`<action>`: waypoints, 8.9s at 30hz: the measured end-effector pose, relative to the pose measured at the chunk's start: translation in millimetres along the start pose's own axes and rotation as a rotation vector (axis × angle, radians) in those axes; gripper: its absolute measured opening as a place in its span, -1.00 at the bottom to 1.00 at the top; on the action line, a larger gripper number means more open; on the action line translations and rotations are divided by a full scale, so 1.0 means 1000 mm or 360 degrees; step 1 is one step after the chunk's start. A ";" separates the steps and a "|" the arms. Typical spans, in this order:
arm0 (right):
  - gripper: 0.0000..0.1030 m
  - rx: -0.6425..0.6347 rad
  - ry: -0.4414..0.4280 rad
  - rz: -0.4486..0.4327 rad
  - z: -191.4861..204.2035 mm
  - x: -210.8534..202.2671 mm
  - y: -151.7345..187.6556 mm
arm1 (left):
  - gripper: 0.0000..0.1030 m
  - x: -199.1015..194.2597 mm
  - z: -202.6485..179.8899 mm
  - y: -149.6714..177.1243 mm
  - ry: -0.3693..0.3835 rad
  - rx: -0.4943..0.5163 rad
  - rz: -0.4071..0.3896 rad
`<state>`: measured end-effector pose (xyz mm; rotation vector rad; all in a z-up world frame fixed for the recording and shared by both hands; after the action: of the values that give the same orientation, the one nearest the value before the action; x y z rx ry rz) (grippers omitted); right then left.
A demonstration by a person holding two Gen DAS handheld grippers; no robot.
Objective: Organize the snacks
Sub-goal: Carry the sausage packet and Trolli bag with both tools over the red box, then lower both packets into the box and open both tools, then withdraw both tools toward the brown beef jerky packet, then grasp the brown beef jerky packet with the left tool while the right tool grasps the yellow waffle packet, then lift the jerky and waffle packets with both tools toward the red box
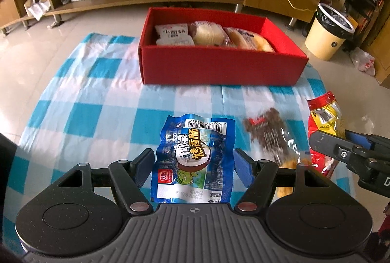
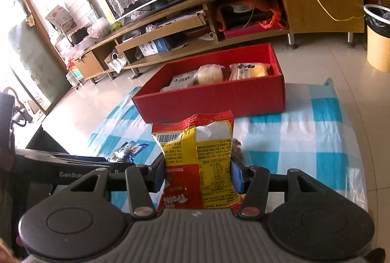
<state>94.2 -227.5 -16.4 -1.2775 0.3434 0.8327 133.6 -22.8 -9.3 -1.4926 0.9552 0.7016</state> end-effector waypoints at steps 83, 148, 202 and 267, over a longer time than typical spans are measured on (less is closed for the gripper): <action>0.08 0.0146 0.0033 -0.0078 -0.066 0.133 -0.116 | 0.35 0.083 -0.029 -0.156 0.0041 -0.0127 -0.0121; 0.34 0.0049 0.0155 0.0085 -0.058 -0.007 -0.021 | 0.29 0.068 -0.086 -0.011 -0.0054 -0.0041 0.0210; 0.57 -0.1466 -0.0698 0.0758 0.130 0.053 0.060 | 0.72 -0.007 0.088 -0.013 0.0122 -0.0451 0.0116; 0.49 -0.0278 0.0051 -0.0167 0.015 0.009 -0.026 | 0.75 -0.016 0.005 -0.017 -0.0090 -0.0066 -0.0163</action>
<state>115.7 -211.9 0.6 -1.4601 0.2305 0.7665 141.4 -15.5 12.2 -1.5388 0.8200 0.6889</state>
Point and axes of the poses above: each gripper's, at about its wrist camera, not at the fingertips, and x roughly the way its jaws point, z to its left, y to its underside, the point moved 1 cm from there along x, roughly the way its jaws point, and after that the axes turned 9 degrees about -x, right-handed, at the moved point
